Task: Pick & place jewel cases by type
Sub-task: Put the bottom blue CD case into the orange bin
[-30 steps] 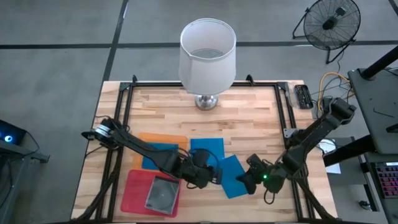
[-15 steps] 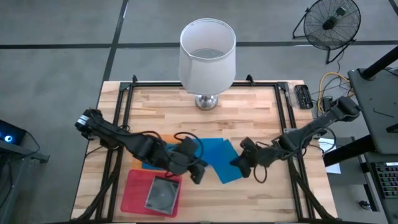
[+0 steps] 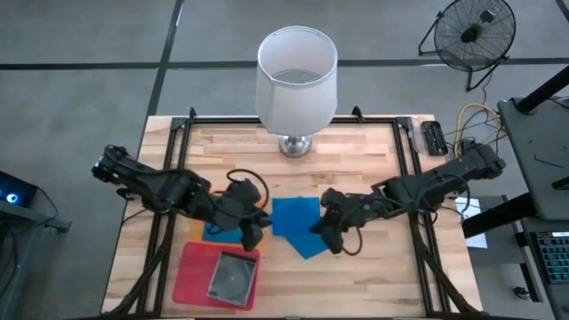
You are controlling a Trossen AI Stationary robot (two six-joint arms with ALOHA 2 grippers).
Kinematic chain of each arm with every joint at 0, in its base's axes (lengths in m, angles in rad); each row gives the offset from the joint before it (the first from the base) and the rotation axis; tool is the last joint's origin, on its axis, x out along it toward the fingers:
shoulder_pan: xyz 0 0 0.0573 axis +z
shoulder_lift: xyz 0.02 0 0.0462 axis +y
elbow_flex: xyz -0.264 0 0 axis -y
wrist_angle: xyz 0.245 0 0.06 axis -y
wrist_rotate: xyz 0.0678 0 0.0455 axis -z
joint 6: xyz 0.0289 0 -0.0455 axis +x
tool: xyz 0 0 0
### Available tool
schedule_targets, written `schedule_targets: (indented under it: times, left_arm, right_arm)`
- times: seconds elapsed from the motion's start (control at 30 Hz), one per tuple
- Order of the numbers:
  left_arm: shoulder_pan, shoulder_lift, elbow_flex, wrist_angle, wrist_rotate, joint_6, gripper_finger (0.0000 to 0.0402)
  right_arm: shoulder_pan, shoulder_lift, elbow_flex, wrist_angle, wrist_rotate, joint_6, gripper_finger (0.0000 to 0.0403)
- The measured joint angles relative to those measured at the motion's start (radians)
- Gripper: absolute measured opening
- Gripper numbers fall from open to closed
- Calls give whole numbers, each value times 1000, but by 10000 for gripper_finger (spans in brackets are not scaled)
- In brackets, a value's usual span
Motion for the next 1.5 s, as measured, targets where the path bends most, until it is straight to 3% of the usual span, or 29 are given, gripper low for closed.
schedule_targets:
  times: [0.2, 0.3, 0.5, 0.9, 1.1, 1.5]
  left_arm:
    - [0, -77, -1, -59, 51, 94, 188]
    - [1, -111, -2, -97, 69, 133, 220]
    - [0, -170, -8, -135, 144, 233, 247]
    - [2, -181, -17, -302, 173, 381, 247]
    - [2, -181, -17, -300, 315, 430, 239]
    - [2, -186, -17, -283, 353, 416, 117]
  right_arm:
    - [-39, 160, 212, -18, -129, -86, 12]
    - [-51, 239, 323, -69, -145, -119, 12]
    - [-81, 381, 516, -121, -165, -167, 11]
    - [-110, 602, 853, -245, -180, -220, 11]
    - [-121, 660, 951, -271, -179, -228, 11]
    - [-120, 655, 957, -287, -193, -247, 11]
